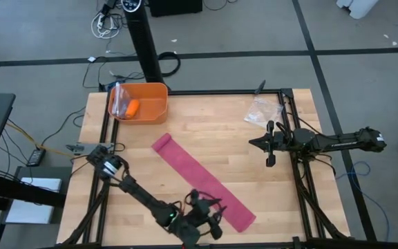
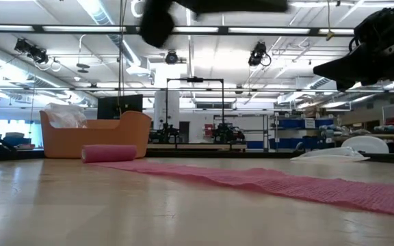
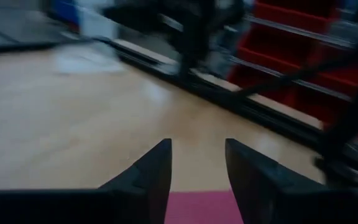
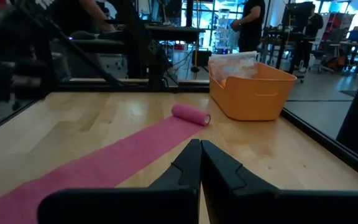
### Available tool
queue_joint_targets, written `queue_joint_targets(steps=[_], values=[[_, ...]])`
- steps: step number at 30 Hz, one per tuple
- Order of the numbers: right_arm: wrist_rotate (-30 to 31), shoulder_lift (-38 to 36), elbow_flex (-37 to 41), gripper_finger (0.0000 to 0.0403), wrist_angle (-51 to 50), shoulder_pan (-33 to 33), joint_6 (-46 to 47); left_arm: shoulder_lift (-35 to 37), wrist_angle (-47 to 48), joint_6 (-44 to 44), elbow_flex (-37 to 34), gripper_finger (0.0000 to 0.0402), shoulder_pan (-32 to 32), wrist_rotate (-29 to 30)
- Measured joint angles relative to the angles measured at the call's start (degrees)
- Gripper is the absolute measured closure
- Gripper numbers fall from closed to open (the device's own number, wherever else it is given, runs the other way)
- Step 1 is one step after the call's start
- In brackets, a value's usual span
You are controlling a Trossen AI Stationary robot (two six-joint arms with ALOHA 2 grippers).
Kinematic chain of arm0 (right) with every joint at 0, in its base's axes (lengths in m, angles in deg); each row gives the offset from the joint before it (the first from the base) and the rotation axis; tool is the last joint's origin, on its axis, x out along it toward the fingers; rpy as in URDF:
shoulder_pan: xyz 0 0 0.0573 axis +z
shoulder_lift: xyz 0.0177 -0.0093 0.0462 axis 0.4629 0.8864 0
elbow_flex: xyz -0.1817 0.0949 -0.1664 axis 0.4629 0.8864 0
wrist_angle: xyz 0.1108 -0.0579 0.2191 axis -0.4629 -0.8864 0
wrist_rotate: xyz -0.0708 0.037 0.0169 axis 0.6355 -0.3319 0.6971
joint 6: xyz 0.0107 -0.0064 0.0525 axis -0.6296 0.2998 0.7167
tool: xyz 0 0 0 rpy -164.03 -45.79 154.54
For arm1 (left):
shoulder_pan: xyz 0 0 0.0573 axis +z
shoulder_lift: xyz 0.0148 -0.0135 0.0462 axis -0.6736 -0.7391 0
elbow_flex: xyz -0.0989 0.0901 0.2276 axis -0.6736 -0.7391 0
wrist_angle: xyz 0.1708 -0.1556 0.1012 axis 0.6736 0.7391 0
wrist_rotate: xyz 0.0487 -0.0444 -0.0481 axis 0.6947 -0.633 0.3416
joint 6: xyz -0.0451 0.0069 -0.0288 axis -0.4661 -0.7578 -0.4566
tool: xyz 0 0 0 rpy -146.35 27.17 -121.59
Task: Roll bandage
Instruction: Roll the pink bandage
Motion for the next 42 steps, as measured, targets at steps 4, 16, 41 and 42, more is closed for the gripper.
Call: queue_joint_targets(steps=[4, 16, 41, 42], values=[[0.0, 0.0, 0.0, 0.0396, 0.0, 0.0, 0.0, 3.6, 19.1, -13.7, 0.0, 0.0275, -1.9, 4.8], [0.0, 0.0, 0.0, 0.0396, 0.0, 0.0, 0.0, 4.7, 58.3, -45.9, 0.0, 0.0394, -3.8, 2.0], [0.0, 0.0, 0.0, 0.0394, 0.0, 0.0, 0.0, 7.9, 39.7, -43.4, -14.6, 0.04, -3.7, 1.1], [0.0, 0.0, 0.0, 0.0395, 0.0, 0.0, 0.0, 8.7, 36.3, -40.5, -15.9, 0.04, -3.5, 1.0]])
